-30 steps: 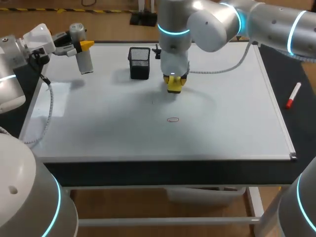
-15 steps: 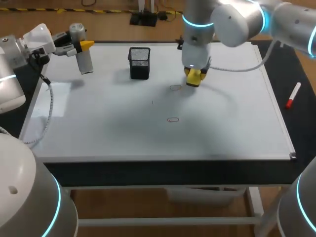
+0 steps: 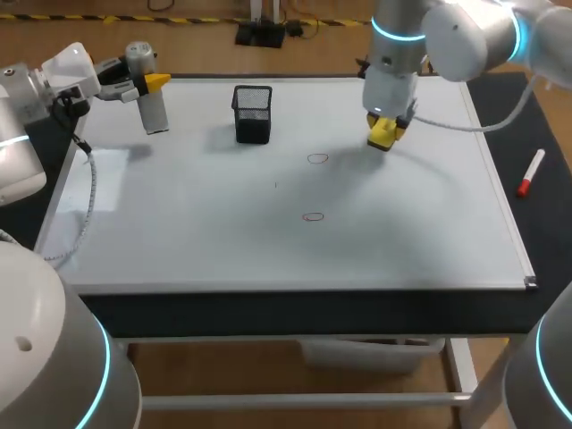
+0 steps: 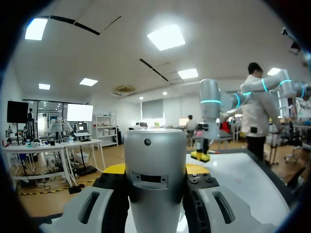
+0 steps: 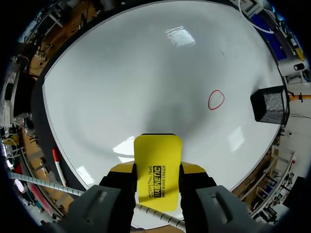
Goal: Pick up the inspection probe, press it on each red-marked spot on the whiteboard one by one, put down the probe, pick up the eraser, and wipe off all the red marks.
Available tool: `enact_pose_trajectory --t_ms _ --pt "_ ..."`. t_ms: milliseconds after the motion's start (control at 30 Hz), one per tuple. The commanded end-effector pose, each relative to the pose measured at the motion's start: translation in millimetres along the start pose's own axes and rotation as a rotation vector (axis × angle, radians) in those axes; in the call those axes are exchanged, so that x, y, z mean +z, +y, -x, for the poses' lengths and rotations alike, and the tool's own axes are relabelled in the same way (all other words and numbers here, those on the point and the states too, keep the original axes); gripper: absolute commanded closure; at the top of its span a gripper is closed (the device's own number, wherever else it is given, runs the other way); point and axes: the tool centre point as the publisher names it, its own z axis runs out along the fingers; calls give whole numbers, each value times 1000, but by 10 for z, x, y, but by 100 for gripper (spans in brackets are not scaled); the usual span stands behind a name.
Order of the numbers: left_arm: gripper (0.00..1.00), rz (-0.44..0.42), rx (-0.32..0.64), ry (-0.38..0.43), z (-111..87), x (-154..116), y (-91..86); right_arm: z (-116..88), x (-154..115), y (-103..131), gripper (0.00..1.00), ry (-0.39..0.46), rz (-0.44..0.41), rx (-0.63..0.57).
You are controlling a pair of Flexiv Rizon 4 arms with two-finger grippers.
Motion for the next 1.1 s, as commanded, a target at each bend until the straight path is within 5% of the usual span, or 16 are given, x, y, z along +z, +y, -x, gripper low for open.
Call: enact_pose_trajectory --t_ms 33,633,1100 --pt "100 -1 3 -4 -8 7 -7 -213 -46 -69 100 -19 -3 31" --pt "100 -1 3 -4 -8 7 -7 -725 -25 -288 100 -28 3 166" --pt "100 -1 3 -4 -8 7 -7 -786 -31 -322 100 -41 13 202"
